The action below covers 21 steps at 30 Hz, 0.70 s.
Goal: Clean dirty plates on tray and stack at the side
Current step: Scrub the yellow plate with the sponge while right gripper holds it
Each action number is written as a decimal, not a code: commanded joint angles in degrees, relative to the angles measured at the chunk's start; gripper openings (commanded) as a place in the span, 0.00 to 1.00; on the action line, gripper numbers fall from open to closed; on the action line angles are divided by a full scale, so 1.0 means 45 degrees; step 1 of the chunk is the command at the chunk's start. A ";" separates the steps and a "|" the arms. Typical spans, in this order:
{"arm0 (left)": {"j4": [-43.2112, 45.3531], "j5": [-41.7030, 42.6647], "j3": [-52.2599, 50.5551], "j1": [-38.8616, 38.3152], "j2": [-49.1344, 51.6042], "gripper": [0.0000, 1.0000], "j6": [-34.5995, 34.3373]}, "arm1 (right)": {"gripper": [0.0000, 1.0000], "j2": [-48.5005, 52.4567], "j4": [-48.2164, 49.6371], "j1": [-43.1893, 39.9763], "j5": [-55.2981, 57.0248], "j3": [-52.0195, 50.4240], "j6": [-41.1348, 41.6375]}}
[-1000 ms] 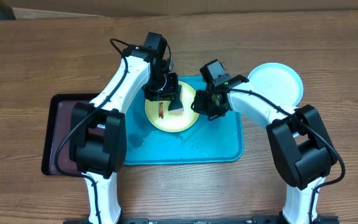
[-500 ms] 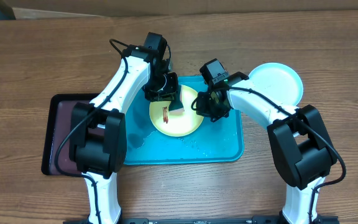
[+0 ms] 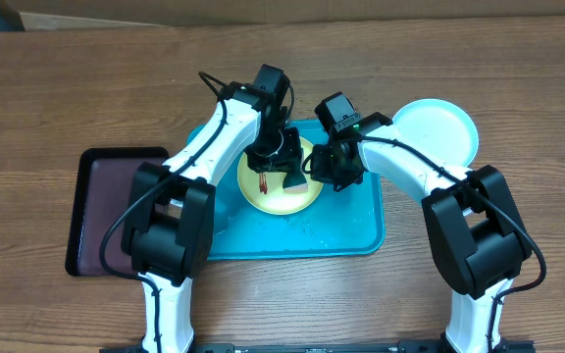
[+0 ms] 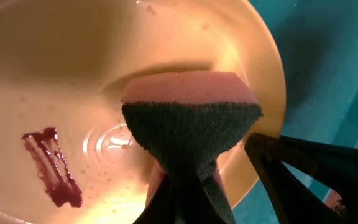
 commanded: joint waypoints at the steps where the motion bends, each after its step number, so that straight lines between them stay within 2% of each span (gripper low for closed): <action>1: -0.0102 -0.1253 -0.0039 0.0039 0.0044 0.04 -0.1205 | 0.04 0.0228 0.0024 0.0039 0.0418 0.0277 -0.0049; 6: -0.0044 -0.2370 -0.0583 0.0039 0.0044 0.04 -0.1506 | 0.04 0.0228 0.0034 0.0039 0.0423 0.0277 -0.0049; 12: 0.0957 -0.2992 -0.1972 0.0053 0.0044 0.04 -0.1530 | 0.04 0.0228 0.0034 0.0039 0.0423 0.0277 -0.0053; 17: 0.0291 -0.6159 -0.2215 0.0087 0.0039 0.04 -0.1525 | 0.04 0.0228 0.0024 0.0039 0.0423 0.0277 -0.0053; 21: -0.0651 -0.7524 -0.1753 0.0291 0.0034 0.04 -0.1525 | 0.04 0.0228 0.0024 0.0039 0.0418 0.0277 -0.0053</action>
